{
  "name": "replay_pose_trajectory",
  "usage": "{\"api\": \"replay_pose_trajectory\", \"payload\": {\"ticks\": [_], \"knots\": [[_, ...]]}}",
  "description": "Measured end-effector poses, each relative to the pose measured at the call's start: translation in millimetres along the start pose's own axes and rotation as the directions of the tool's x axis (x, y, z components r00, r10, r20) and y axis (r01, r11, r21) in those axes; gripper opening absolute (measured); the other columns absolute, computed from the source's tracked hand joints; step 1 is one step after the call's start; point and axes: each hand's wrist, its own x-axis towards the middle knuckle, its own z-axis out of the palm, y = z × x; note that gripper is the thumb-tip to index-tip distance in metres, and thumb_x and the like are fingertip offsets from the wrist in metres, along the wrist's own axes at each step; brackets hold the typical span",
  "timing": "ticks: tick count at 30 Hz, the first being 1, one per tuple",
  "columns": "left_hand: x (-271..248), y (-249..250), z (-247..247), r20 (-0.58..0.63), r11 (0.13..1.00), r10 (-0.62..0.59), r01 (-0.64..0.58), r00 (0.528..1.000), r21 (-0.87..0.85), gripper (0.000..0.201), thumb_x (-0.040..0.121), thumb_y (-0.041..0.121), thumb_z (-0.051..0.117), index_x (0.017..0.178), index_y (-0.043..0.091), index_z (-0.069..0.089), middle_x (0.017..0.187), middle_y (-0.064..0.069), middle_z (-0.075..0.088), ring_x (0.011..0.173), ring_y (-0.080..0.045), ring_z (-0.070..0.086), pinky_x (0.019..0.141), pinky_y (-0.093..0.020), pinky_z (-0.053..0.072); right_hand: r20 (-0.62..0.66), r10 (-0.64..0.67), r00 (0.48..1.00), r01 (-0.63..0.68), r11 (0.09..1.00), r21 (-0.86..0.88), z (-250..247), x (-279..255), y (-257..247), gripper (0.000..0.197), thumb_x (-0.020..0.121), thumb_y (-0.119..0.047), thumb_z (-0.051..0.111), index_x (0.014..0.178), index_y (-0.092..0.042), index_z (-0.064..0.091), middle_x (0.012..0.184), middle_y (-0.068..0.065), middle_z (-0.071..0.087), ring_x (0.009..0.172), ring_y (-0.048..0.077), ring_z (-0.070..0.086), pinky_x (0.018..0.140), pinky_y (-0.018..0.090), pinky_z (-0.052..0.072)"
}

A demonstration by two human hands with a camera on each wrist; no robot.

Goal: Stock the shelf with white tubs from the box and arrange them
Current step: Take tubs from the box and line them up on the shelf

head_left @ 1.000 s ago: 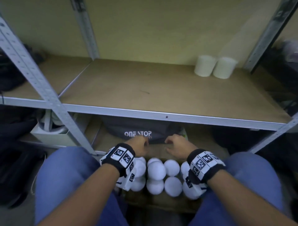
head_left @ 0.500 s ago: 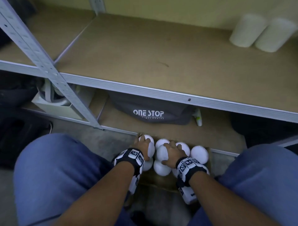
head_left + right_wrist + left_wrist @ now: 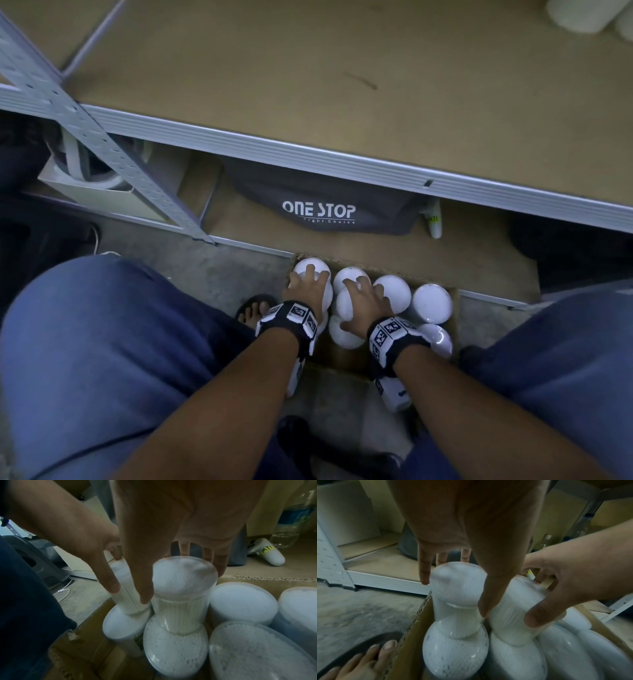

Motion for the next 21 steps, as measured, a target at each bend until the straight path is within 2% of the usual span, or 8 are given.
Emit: {"api": "replay_pose_trajectory", "payload": {"ticks": [3, 6, 8, 10, 12, 15, 18, 21], "knots": [[-2.0, 4.2, -7.6, 0.039, 1.0, -0.001, 0.002, 0.999, -0.022, 0.091, 0.069, 0.029, 0.078, 0.143, 0.031, 0.025, 0.146, -0.003, 0.02, 0.133, -0.036, 0.027, 0.095, -0.046, 0.049, 0.019, 0.029, 0.999, -0.03, 0.998, 0.047, -8.8, -0.9, 2.5, 0.093, 0.068, -0.046, 0.074, 0.144, -0.032, 0.023, 0.148, 0.0, 0.025, 0.131, 0.033, 0.034, 0.099, 0.045, 0.043], [-5.4, 11.0, -28.2, 0.094, 0.996, 0.024, -0.016, 0.995, -0.084, 0.087, 0.062, 0.027, 0.079, 0.136, 0.029, 0.034, 0.141, -0.003, 0.027, 0.134, -0.036, 0.027, 0.101, -0.051, 0.043, 0.052, 0.037, 0.998, -0.041, 0.997, 0.066, -30.0, -3.7, 1.4, 0.094, 0.063, -0.046, 0.076, 0.141, -0.032, 0.027, 0.145, -0.001, 0.03, 0.133, 0.033, 0.035, 0.103, 0.045, 0.041], [-8.9, 15.3, -44.8, 0.095, 0.994, 0.079, -0.071, 0.992, -0.084, 0.082, 0.051, 0.03, 0.075, 0.126, 0.025, 0.042, 0.133, -0.005, 0.039, 0.13, -0.036, 0.035, 0.104, -0.052, 0.038, 0.068, 0.009, 0.998, -0.012, 0.999, 0.046, -49.9, -7.3, 1.5, 0.084, 0.055, -0.046, 0.074, 0.131, -0.032, 0.04, 0.136, -0.001, 0.043, 0.125, 0.027, 0.046, 0.101, 0.043, 0.043], [-13.4, 18.7, -61.0, 0.056, 0.99, 0.119, -0.114, 0.991, -0.079, 0.076, 0.044, 0.034, 0.069, 0.116, 0.024, 0.046, 0.124, -0.006, 0.048, 0.122, -0.035, 0.046, 0.101, -0.05, 0.041, 0.05, 0.008, 0.999, -0.011, 0.998, 0.055, -72.2, -17.4, 3.9, 0.074, 0.048, -0.045, 0.073, 0.117, -0.031, 0.048, 0.123, -0.001, 0.053, 0.11, 0.024, 0.057, 0.092, 0.041, 0.05], [-23.0, 21.2, -77.9, 0.012, 0.984, 0.158, -0.157, 0.987, -0.084, 0.08, 0.045, 0.036, 0.073, 0.119, 0.025, 0.045, 0.122, -0.006, 0.045, 0.116, -0.036, 0.048, 0.097, -0.049, 0.045, 0.012, 0.012, 1.0, -0.013, 0.997, 0.071, -93.1, -35.0, 7.6, 0.074, 0.05, -0.044, 0.076, 0.116, -0.029, 0.047, 0.121, 0.0, 0.054, 0.109, 0.027, 0.057, 0.091, 0.043, 0.05], [-44.1, 24.9, -103.6, -0.034, 0.976, 0.2, -0.202, 0.979, -0.079, 0.094, 0.052, 0.036, 0.08, 0.134, 0.028, 0.036, 0.129, -0.004, 0.035, 0.121, -0.036, 0.039, 0.097, -0.046, 0.045, -0.052, 0.023, 0.998, -0.019, 0.997, 0.077, -121.6, -67.0, 11.6, 0.069, 0.063, -0.039, 0.075, 0.126, -0.027, 0.047, 0.13, 0.002, 0.044, 0.12, 0.03, 0.047, 0.098, 0.044, 0.044], [-72.3, 26.5, -132.2, -0.1, 0.967, 0.234, -0.242, 0.967, -0.074, 0.085, 0.056, 0.034, 0.078, 0.13, 0.032, 0.037, 0.128, 0.0, 0.034, 0.124, -0.034, 0.035, 0.095, -0.048, 0.046, -0.144, 0.001, 0.99, 0.014, 0.995, 0.099, -148.6, -103.1, 12.0, 0.075, 0.062, -0.043, 0.073, 0.129, -0.03, 0.042, 0.127, 0.001, 0.038, 0.121, 0.031, 0.042, 0.098, 0.045, 0.044], [-104.7, 28.1, -157.4, -0.157, 0.96, 0.256, -0.27, 0.954, -0.073, 0.082, 0.061, 0.033, 0.078, 0.132, 0.035, 0.037, 0.128, 0.001, 0.033, 0.123, -0.032, 0.034, 0.09, -0.05, 0.049, -0.16, -0.032, 0.987, 0.05, 0.993, 0.111, -172.0, -137.6, 13.3, 0.082, 0.061, -0.049, 0.071, 0.133, -0.035, 0.036, 0.127, -0.001, 0.04, 0.122, 0.032, 0.039, 0.099, 0.046, 0.043]]}}
